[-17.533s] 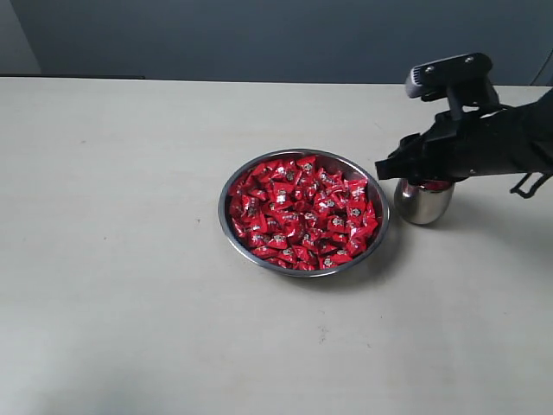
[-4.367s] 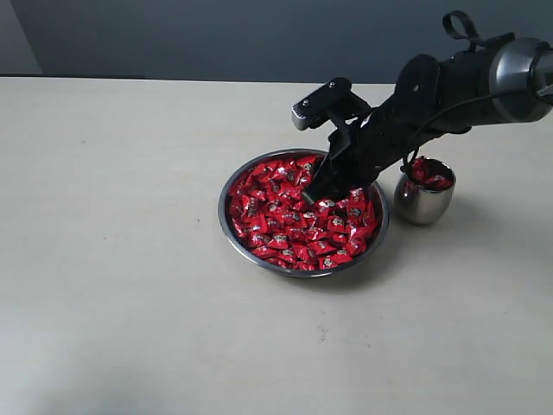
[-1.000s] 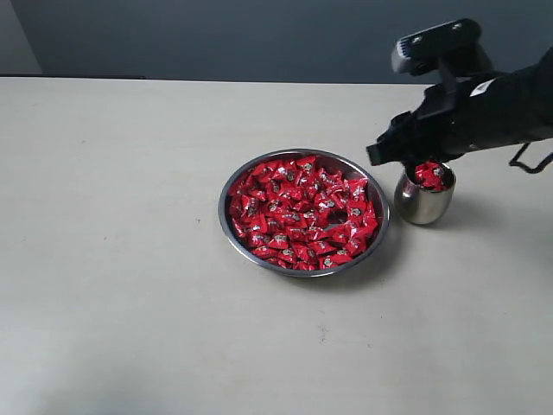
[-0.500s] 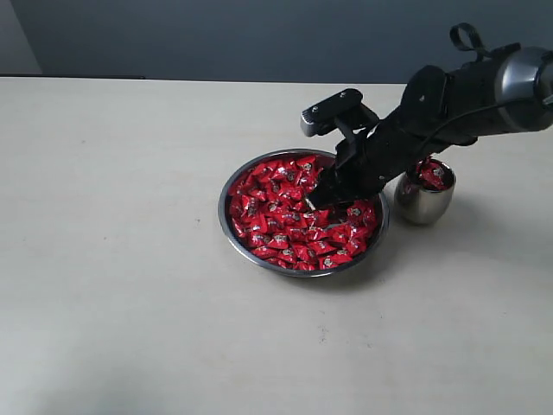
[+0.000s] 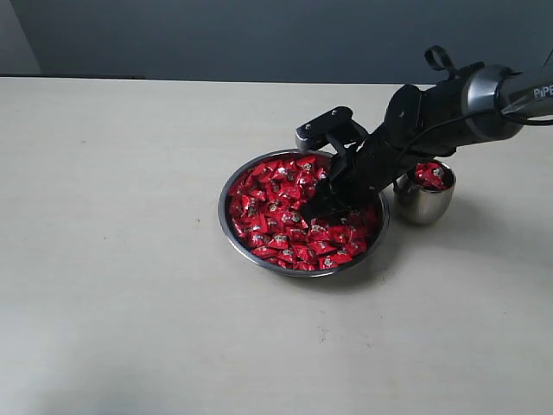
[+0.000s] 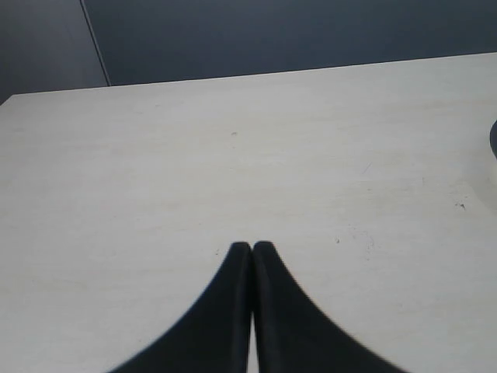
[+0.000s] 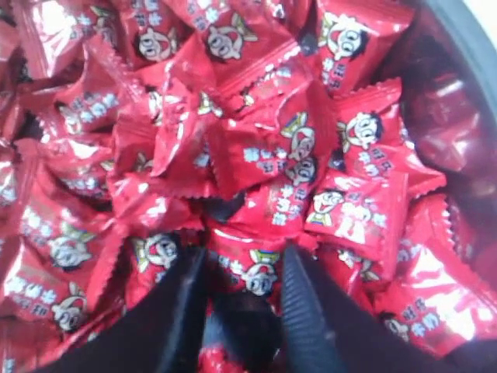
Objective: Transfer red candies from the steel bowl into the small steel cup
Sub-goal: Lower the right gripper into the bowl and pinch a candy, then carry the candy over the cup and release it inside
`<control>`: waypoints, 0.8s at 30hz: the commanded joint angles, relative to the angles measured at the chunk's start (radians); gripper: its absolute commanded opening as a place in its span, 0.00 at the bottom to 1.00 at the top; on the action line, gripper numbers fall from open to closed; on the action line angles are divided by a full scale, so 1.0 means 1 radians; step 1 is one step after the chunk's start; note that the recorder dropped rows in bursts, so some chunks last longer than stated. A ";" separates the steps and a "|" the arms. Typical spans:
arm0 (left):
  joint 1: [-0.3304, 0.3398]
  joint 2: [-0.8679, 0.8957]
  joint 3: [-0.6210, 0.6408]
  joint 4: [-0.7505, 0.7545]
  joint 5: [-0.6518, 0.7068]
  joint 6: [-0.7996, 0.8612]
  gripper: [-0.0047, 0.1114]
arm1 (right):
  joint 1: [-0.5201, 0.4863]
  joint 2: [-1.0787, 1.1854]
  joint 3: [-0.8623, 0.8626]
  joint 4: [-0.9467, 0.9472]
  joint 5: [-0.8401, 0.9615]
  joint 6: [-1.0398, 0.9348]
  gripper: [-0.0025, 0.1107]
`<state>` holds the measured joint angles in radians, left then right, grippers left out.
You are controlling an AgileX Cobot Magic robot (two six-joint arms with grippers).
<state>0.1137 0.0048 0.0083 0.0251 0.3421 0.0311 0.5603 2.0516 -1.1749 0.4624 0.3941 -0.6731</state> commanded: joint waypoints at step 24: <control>-0.005 -0.005 -0.008 0.002 -0.005 -0.002 0.04 | -0.059 -0.522 0.213 -0.193 -0.040 0.231 0.02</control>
<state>0.1137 0.0048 0.0083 0.0251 0.3421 0.0311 0.5396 1.5931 -1.0226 0.3045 0.4022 -0.4891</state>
